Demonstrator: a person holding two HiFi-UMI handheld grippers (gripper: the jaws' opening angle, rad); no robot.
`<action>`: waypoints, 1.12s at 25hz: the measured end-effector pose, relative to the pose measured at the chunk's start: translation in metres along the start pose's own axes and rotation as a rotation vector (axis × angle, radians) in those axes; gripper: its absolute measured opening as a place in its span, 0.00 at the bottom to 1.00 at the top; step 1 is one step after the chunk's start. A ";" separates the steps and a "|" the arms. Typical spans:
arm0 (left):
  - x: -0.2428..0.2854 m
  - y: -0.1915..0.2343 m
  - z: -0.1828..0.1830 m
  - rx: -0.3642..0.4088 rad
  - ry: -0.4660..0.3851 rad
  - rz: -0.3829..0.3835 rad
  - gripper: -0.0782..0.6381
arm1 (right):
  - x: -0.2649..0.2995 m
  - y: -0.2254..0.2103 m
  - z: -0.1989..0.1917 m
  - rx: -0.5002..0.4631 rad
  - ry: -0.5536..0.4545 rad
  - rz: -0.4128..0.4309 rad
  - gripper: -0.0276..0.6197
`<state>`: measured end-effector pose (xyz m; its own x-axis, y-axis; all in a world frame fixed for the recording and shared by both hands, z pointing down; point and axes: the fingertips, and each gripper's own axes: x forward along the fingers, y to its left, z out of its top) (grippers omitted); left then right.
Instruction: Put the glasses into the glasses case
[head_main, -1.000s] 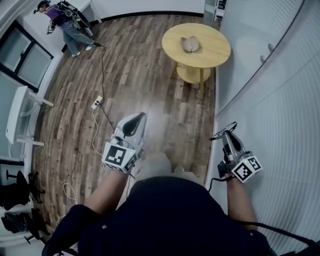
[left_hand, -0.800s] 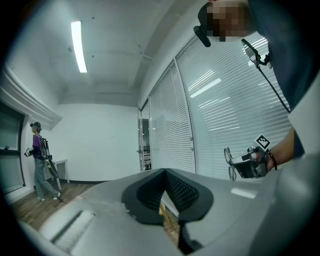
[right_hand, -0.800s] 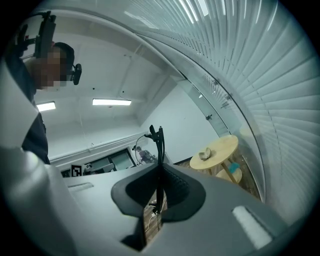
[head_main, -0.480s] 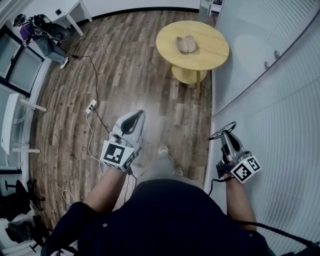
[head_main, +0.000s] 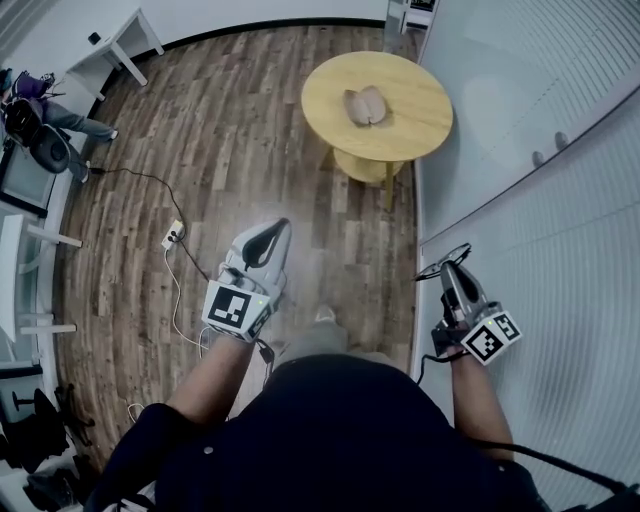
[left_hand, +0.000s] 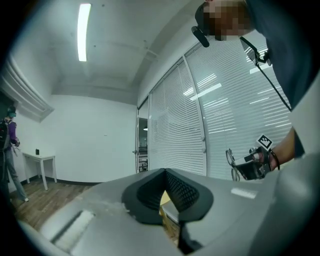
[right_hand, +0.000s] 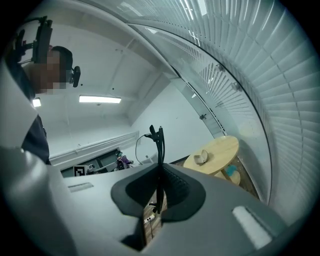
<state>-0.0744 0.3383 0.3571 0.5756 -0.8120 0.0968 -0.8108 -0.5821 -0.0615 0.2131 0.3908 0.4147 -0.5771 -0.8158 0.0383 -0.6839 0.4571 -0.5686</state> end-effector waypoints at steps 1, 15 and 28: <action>0.003 0.007 -0.001 -0.007 -0.001 -0.003 0.12 | 0.006 0.000 0.002 -0.001 0.000 -0.005 0.08; 0.066 0.060 -0.035 -0.069 0.022 -0.089 0.12 | 0.068 -0.026 0.022 0.027 -0.022 -0.076 0.08; 0.126 0.102 0.009 -0.046 -0.018 -0.001 0.12 | 0.153 -0.068 0.068 0.042 0.005 0.046 0.08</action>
<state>-0.0833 0.1759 0.3536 0.5775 -0.8125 0.0793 -0.8143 -0.5802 -0.0153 0.2017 0.2112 0.4028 -0.6097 -0.7925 0.0149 -0.6371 0.4788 -0.6040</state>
